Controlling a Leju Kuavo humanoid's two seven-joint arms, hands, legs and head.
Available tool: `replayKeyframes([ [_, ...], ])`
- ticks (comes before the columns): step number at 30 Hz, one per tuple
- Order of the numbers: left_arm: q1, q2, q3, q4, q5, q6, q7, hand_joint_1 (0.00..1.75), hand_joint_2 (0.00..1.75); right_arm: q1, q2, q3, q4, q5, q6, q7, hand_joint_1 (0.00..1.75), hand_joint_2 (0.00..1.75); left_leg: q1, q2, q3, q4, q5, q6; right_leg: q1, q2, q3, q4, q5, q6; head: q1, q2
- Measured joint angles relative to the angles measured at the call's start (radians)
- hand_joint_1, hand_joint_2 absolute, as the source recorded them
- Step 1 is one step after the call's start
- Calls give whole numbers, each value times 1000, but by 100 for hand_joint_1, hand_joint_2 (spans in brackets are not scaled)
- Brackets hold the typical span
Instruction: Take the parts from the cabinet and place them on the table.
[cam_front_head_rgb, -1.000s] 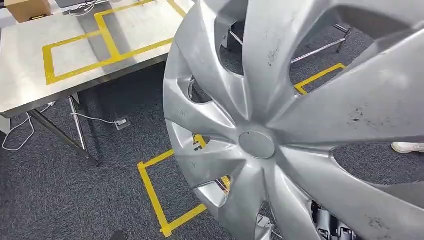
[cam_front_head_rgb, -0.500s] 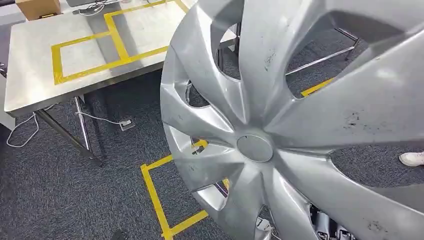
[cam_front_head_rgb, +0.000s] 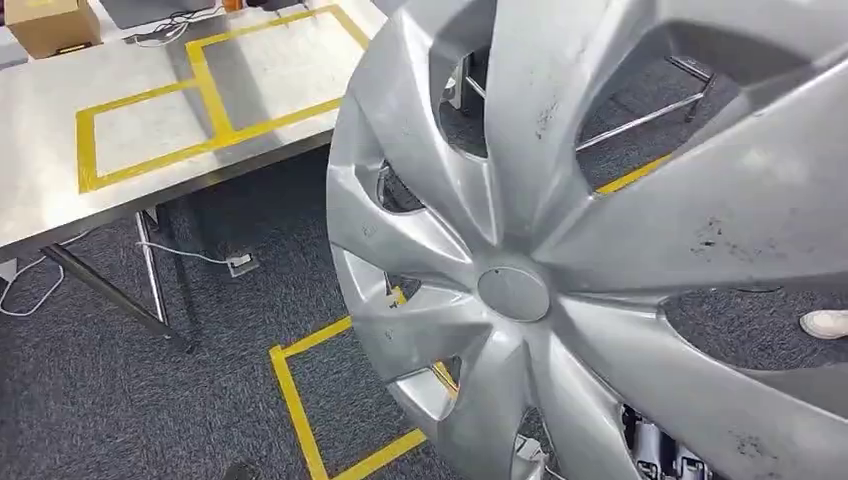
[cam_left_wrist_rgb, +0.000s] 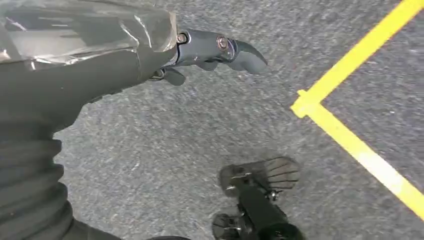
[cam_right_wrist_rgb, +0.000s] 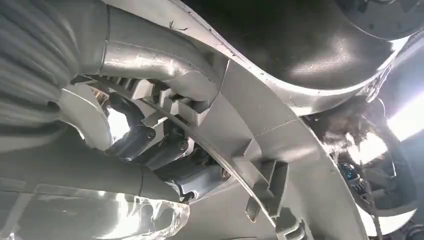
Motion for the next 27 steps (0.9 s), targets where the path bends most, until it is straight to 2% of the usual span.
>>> replayKeyframes([
  [1, 0, 1, 0, 0, 0, 0, 0, 0, 175, 1, 1, 0, 1, 0, 0, 0, 175, 175, -3, 0, 3, -4, -27, 5, -1, 3, 0, -6, -7, 6, 0, 0],
  [2, 0, 2, 2, 0, 0, 1, 0, 0, 175, 1, 2, 1, 0, 0, 0, 0, 175, 175, -6, 0, 10, -10, -25, 7, -2, 4, 9, -17, -8, 10, -3, 0],
  [3, 1, 3, 2, 0, 0, 1, 0, 0, 175, 2, 2, 1, 2, -2, 0, 0, 175, 175, -7, -1, 19, -28, -23, 12, 1, 4, 19, -2, 7, 26, -2, 0],
  [4, 1, 4, 3, 0, 0, 0, 0, 0, 175, 0, 1, 0, 2, -3, 0, 0, 175, 175, -3, -5, 50, -37, -22, 19, 1, 3, 31, -7, 6, 29, -1, 0],
  [5, 2, 3, 3, -1, 0, 0, 0, 0, 175, 0, 0, 0, 3, -3, 0, 0, 175, 175, 1, -3, 71, -48, -22, 20, -1, 2, 24, 11, -7, 30, 0, 0],
  [6, -1, 3, 3, -2, 0, 0, 0, 0, 175, -4, 0, 0, 3, -3, 0, 0, 175, 175, 2, -3, 80, -50, -25, 25, -1, 2, 3, 54, -13, 30, 2, 0],
  [7, -3, 2, 3, -2, 0, 0, 0, 0, 175, -5, 0, 0, 3, -3, 0, 0, 175, 175, 2, -4, 85, -50, -29, 27, -2, 2, -41, 121, -24, 24, 3, 0],
  [9, -2, -1, 3, -2, 0, 0, 0, 0, 175, -2, -1, 1, 4, -4, 0, 0, 175, 175, 0, -7, 95, -49, -44, 28, -2, 2, -140, 247, -78, 21, 2, 0],
  [10, -2, -2, 3, -2, 0, 0, 0, 0, 175, 0, -2, 1, 6, -3, 0, 0, 175, 175, 0, -9, 105, -49, -53, 27, -2, 2, -177, 270, -98, 23, 2, 0],
  [11, -1, -3, 3, -2, 0, 0, 0, 0, 175, 2, -3, 1, 8, -3, 0, 0, 175, 175, 1, -12, 115, -49, -62, 26, -3, 2, -187, 250, -95, 29, 2, 0],
  [12, -1, -4, 3, -2, 0, 0, 0, 0, 175, 1, -3, 1, 8, -3, 0, 0, 175, 175, 1, -15, 127, -49, -72, 23, -4, 1, -181, 199, -71, 40, 3, 0],
  [13, -1, -5, 3, -2, 0, 0, 0, 0, 175, 1, -3, 2, 8, -3, 0, 0, 175, 175, 1, -16, 141, -49, -83, 19, -5, 1, -164, 124, -24, 54, 2, 0],
  [14, -1, -6, 3, -2, 0, 0, 0, 0, 175, 1, -3, 2, 8, -4, 0, 0, 175, 175, 2, -17, 156, -48, -95, 15, -6, 1, -144, 38, 41, 66, 3, 0],
  [15, -1, -6, 3, -2, 0, 0, 0, 0, 175, 2, -3, 3, 10, -4, 0, 0, 175, 175, -3, -18, 162, -43, -108, 8, -5, -2, -134, -9, 118, 71, 3, 0],
  [16, 0, -6, 3, -2, 0, 0, 0, 0, 175, 0, -3, 3, 12, -5, 0, 0, 175, 175, -5, -21, 166, -38, -118, 3, -3, -4, -130, -12, 103, 38, 2, 0],
  [17, 0, -6, 4, -2, 0, 0, 1, 0, 175, 3, -3, 3, 11, -4, 0, 0, 175, 175, -6, -19, 163, -37, -126, -4, -1, -1, -121, -11, 121, 20, -1, 0],
  [18, 1, -5, 3, -2, 0, 0, 1, 0, 175, 2, -3, 3, 12, -5, 0, 0, 175, 175, -6, -19, 168, -33, -125, -6, -1, -2, -122, -11, 117, 12, 1, 0],
  [19, 1, -5, 3, -2, 0, 0, 1, 0, 175, 1, -3, 3, 12, -5, 0, 0, 175, 175, -5, -19, 161, -22, -124, -7, -6, 0, -118, -12, 117, 10, 0, 0],
  [20, 0, -2, 4, -2, 0, 0, 1, 0, 175, 1, -1, 3, 12, -6, 0, 0, 175, 175, -4, -16, 134, 16, -116, -12, -10, 0, -110, -14, 113, 4, 0, 0],
  [21, -1, -3, 4, -3, 0, 1, 0, 0, 175, 0, 0, 3, 12, -6, 0, 0, 175, 175, -2, -8, 103, 73, -112, -21, -11, -2, -102, -15, 106, -5, -3, 0],
  [22, -1, -2, 4, -3, 0, 1, 0, 0, 175, 0, 2, 4, 12, -6, 0, 0, 175, 175, 4, -4, 59, 140, -129, -31, -11, -1, -98, -15, 99, -9, -3, 0],
  [23, 0, -2, 5, -3, 0, 1, 1, 0, 175, 0, 3, 5, 12, -6, 0, 0, 175, 175, 10, -2, 14, 203, -162, -38, -10, -1, -94, -15, 94, -11, -4, 0],
  [24, 1, -2, 5, -3, 0, 1, 1, 0, 175, 1, 3, 5, 12, -6, 0, 0, 175, 175, 14, -1, -28, 254, -199, -44, -10, 0, -89, -15, 88, -11, -3, 0],
  [25, 1, -3, 4, -3, 0, 0, 1, 0, 175, 1, 3, 5, 12, -6, 0, 0, 175, 175, 18, 0, -59, 283, -219, -47, -10, 1, -83, -15, 82, -11, -4, 0],
  [26, 1, -4, 4, -3, 0, 0, 1, 0, 175, 1, 3, 5, 12, -6, 0, 0, 175, 175, 21, 2, -69, 269, -204, -47, -10, 2, -73, -15, 76, -11, -3, 0],
  [27, 1, -5, 4, -3, 0, 0, 1, 0, 175, 1, 3, 5, 12, -6, 0, 0, 175, 175, 21, 3, -60, 226, -165, -46, -9, 3, -63, -15, 69, -10, -3, 0],
])
